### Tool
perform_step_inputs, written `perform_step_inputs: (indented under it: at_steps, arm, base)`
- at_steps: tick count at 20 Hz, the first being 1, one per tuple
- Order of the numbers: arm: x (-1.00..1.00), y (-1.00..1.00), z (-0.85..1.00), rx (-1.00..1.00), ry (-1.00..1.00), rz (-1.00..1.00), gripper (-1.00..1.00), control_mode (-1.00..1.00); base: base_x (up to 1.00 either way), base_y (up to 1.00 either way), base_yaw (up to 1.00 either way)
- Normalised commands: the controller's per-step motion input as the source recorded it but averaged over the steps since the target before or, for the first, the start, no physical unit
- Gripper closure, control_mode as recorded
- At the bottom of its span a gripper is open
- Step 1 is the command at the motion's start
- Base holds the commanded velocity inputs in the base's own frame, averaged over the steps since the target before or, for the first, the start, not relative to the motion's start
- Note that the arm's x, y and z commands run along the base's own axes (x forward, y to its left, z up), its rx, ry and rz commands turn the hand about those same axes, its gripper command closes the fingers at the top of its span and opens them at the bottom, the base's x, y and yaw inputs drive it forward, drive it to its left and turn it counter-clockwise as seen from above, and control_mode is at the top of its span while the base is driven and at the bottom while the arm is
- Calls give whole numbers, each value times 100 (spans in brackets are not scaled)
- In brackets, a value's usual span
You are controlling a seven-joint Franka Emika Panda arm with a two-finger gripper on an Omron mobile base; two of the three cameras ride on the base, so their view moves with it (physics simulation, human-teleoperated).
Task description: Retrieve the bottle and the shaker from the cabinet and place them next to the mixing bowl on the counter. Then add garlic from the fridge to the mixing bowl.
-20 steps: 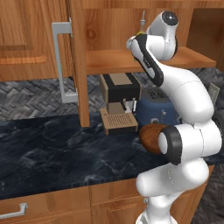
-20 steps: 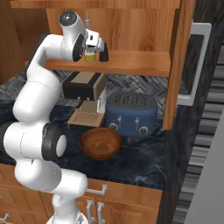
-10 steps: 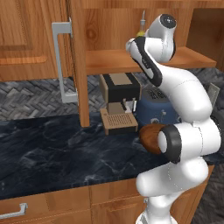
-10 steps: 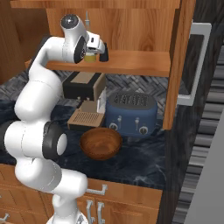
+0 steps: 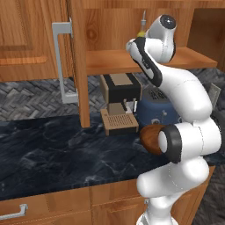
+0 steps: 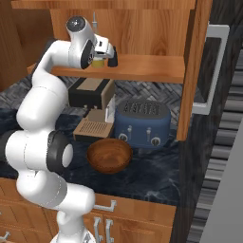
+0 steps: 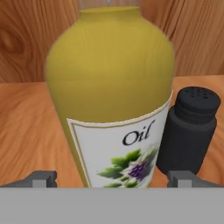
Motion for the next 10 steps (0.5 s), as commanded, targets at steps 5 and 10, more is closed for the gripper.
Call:
perform_step_inputs:
  at_steps: [5, 10]
  arm:
    - [17, 0, 0, 0, 0, 0, -100, -100]
    - [18, 0, 0, 0, 0, 0, -100, -100]
  base:
    - [0, 0, 0]
    - [0, 0, 0]
